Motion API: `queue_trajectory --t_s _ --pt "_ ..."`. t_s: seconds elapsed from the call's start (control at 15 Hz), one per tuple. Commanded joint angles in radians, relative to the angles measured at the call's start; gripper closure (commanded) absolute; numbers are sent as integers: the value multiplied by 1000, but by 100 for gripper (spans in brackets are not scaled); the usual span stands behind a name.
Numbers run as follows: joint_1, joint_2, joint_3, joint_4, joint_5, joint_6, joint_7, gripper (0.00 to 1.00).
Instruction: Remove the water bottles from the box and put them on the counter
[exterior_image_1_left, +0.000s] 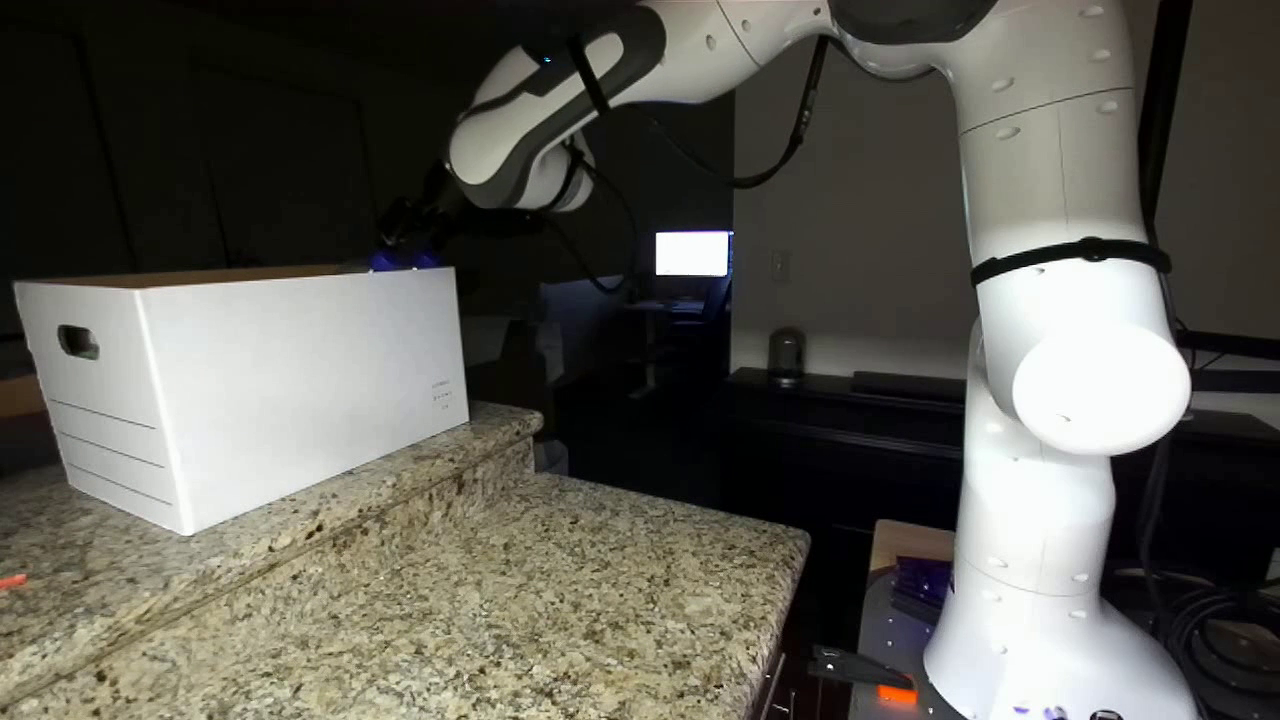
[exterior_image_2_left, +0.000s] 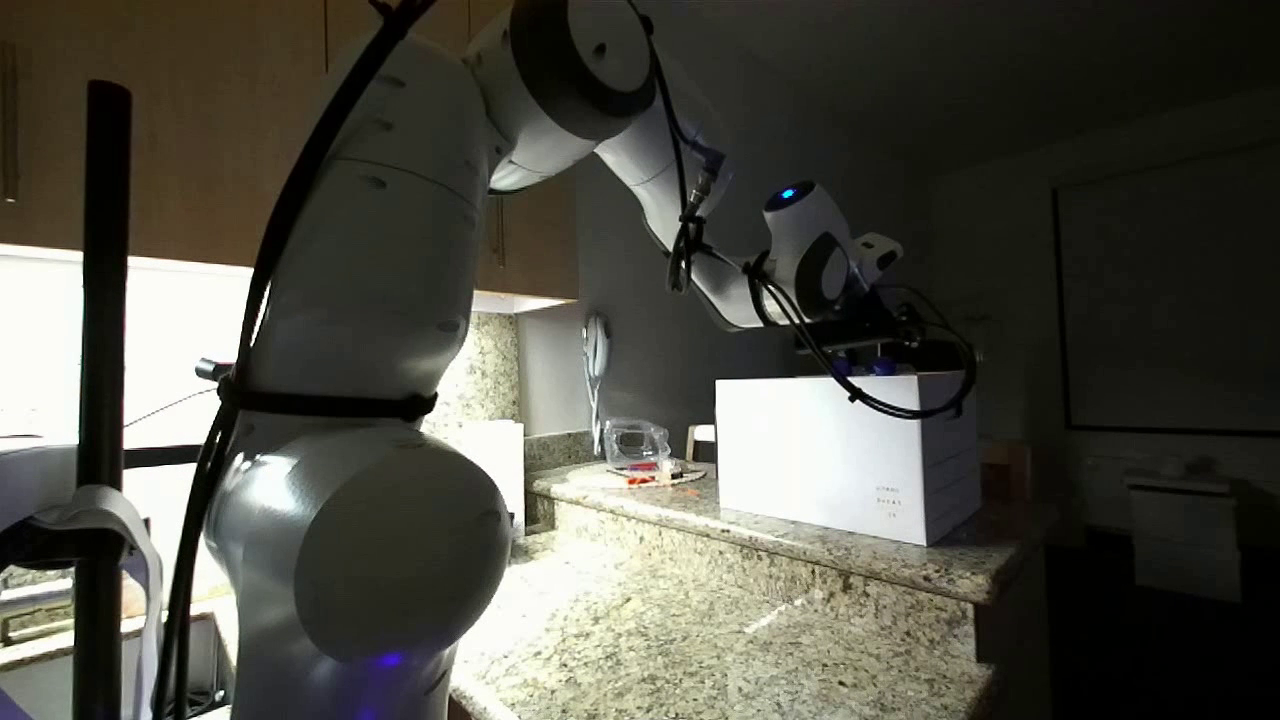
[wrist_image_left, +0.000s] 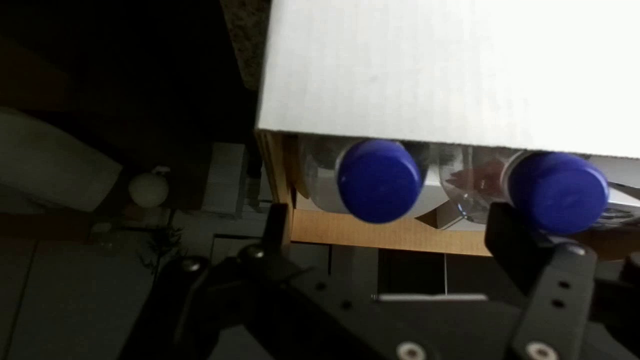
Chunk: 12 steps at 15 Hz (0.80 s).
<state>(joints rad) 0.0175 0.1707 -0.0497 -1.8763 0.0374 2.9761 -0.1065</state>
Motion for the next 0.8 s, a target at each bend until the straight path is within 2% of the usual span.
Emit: queue_trajectory --t_s 0.0,0.4,0.73 --pt "-11 -14 21 35 51 -113 -10 0" --pt "-26 -14 28 110 60 -267 10 0" --pt "-40 -1 19 131 57 -325 16 0"
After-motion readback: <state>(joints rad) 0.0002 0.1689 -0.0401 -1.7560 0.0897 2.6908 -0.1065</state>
